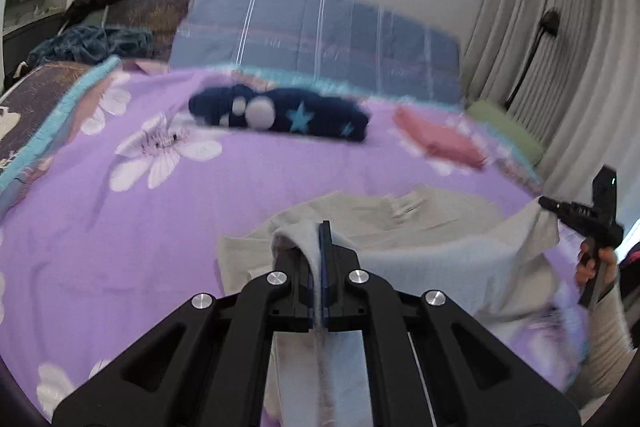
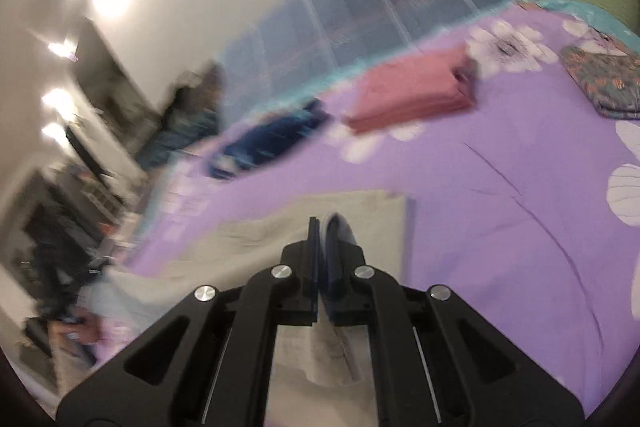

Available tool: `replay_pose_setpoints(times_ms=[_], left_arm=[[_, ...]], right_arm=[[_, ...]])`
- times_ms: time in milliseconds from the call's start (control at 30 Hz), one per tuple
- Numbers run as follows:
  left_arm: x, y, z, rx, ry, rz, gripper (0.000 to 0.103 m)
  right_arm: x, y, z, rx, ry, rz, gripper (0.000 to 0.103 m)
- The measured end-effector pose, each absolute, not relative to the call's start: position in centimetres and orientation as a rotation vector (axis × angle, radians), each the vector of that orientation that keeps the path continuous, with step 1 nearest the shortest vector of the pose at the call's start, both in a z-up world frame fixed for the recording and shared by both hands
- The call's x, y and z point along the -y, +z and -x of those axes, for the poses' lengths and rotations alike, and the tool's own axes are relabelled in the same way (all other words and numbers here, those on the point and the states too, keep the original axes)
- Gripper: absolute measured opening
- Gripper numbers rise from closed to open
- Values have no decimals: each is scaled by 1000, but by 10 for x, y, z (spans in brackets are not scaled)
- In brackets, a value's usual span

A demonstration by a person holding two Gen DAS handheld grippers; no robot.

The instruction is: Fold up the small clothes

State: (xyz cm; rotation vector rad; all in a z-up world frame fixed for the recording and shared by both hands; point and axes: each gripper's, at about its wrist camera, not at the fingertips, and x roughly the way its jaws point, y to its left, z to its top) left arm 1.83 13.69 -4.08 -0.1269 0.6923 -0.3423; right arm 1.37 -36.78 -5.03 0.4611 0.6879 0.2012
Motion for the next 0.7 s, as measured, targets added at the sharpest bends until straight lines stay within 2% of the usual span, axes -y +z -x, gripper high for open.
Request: replay_pose_setpoints(times_ms=[100, 200, 233, 367, 467, 567, 633, 667, 700], left_arm=[[-130, -88, -49, -831, -309, 131, 3], [-136, -114, -55, -884, -310, 154, 8], [-142, -114, -54, -878, -323, 189, 9], [-150, -104, -42, -857, -327, 237, 28], [-153, -98, -26, -854, -330, 238, 30], [-155, -99, -9, -871, -329, 249, 30], [-156, -98, 2, -867, -350, 247, 18], [-156, -98, 5, -860, -379, 254, 6], [-156, -96, 7, -856, -404, 263, 4]], right_arm=[[372, -95, -47, -826, 166, -524, 4], [378, -113, -47, -853, 190, -549, 7], [379, -113, -47, -852, 200, -552, 7], [379, -102, -36, -856, 234, -500, 16], [372, -95, -21, -869, 252, -433, 21], [372, -91, -6, -881, 240, -391, 19], [373, -88, 1, -872, 222, -369, 10], [373, -85, 3, -867, 221, -364, 10], [372, -83, 5, -863, 226, -363, 9]])
